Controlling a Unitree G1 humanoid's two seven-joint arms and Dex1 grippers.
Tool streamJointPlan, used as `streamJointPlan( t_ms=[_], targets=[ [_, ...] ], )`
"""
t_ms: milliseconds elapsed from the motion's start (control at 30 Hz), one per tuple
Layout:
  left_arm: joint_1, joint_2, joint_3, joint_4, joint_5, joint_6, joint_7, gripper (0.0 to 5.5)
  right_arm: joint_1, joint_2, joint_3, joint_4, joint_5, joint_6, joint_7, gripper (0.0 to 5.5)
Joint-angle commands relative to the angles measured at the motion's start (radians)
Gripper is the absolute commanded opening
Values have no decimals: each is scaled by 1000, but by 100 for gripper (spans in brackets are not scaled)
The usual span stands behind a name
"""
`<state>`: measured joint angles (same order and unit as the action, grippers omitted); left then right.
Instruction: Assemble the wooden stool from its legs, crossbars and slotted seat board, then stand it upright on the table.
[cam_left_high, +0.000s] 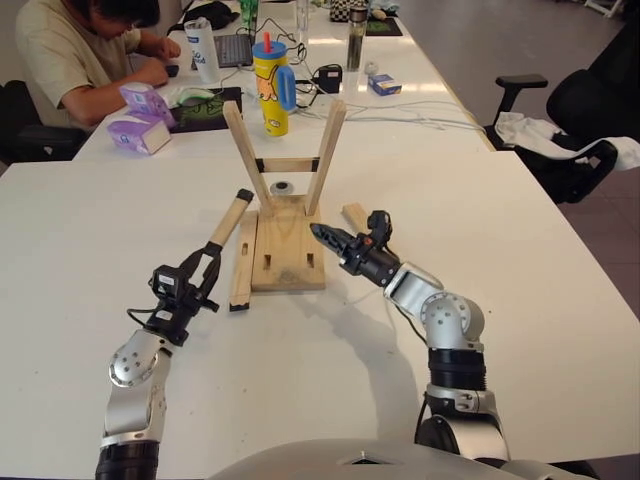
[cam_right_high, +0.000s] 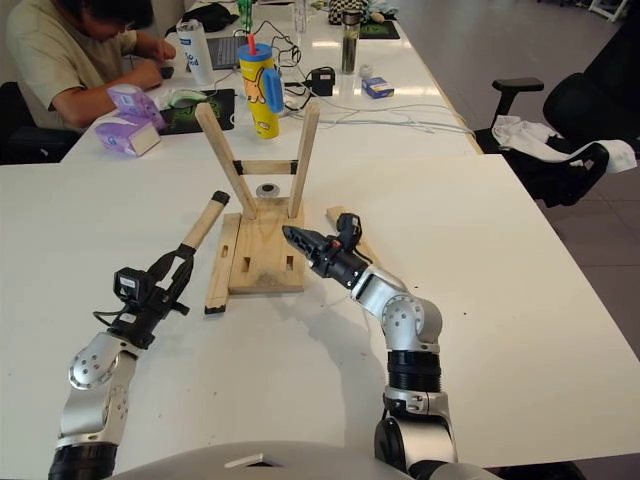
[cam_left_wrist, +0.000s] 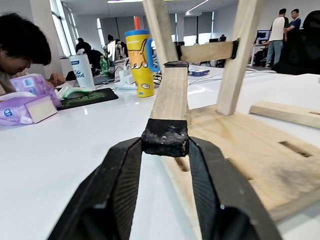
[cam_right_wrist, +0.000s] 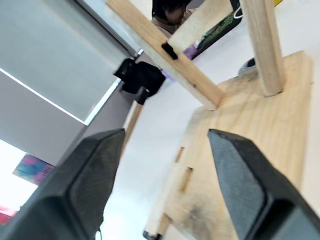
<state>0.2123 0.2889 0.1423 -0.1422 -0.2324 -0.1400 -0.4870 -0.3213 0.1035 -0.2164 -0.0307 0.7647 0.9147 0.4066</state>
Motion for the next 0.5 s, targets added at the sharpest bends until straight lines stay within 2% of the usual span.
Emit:
streamJointPlan(
  t_ms=[33,133,500],
  targets=[
    [-19,45,-47,-122,-4,65,-33,140,-50,67,-125,27,223,105,-103,362],
    [-53,44,-91,-177,-8,110,-39,140,-69,76,-166,49,312,114,-179,362],
    [-108,36,-243,-237,18,157,-64,140,-122,60,-190,87,522,96,-283,362]
  ],
)
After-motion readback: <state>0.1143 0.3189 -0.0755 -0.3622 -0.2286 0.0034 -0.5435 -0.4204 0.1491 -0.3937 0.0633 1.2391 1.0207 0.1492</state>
